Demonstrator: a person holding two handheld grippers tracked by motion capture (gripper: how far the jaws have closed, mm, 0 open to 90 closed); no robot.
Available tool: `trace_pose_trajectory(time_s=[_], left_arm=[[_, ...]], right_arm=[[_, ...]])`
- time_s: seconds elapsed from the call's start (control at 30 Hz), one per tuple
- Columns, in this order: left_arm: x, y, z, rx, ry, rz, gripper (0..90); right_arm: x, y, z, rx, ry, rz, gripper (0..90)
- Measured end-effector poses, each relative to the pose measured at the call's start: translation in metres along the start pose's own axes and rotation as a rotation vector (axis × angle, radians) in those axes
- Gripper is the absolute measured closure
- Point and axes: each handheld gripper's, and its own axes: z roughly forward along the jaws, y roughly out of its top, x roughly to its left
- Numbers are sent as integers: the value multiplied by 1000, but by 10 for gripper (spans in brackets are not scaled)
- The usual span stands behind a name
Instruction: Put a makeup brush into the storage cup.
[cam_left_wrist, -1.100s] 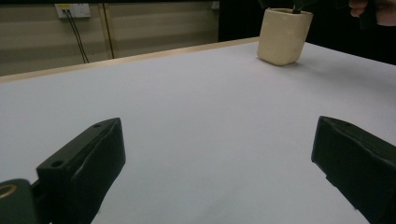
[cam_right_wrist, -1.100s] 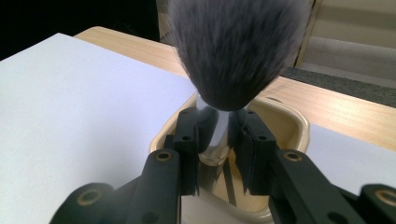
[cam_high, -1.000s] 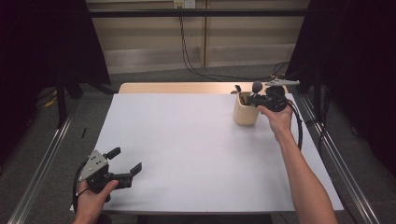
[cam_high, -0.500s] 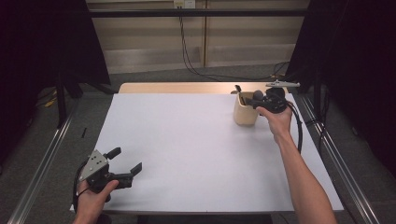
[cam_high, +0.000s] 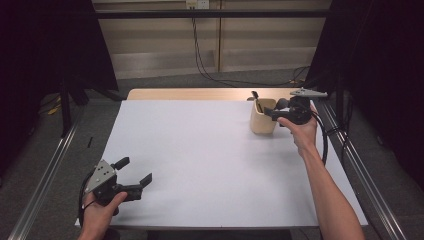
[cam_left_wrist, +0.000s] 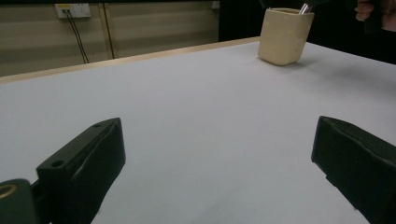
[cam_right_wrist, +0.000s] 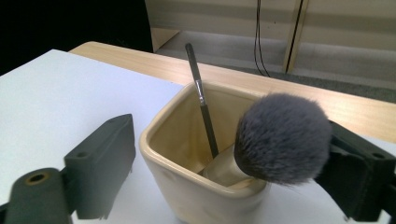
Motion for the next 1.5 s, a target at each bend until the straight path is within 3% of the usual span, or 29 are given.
trace_pose_trajectory(time_s=[0.13,0.47,0.73,1.1,1.5], left_arm=[[0,0,1,-1,1,-8,29],[-1,-1,-2,-2,4,-3,29],[-1,-1,-5,-11,7,-5,29],[2,-1,-6,-33,-6,-15,28],[3,-1,-6,-27,10,-12,28]], right_arm=[[2,-1,-3,-24,-3,5,28],[3,-7,-15,-48,26,-6,6],[11,-9,-27,-78,-51,-28,8],[14,-19,-46,-104,-38,-30,5],[18,-33,-66,-113,-78,-34,12]])
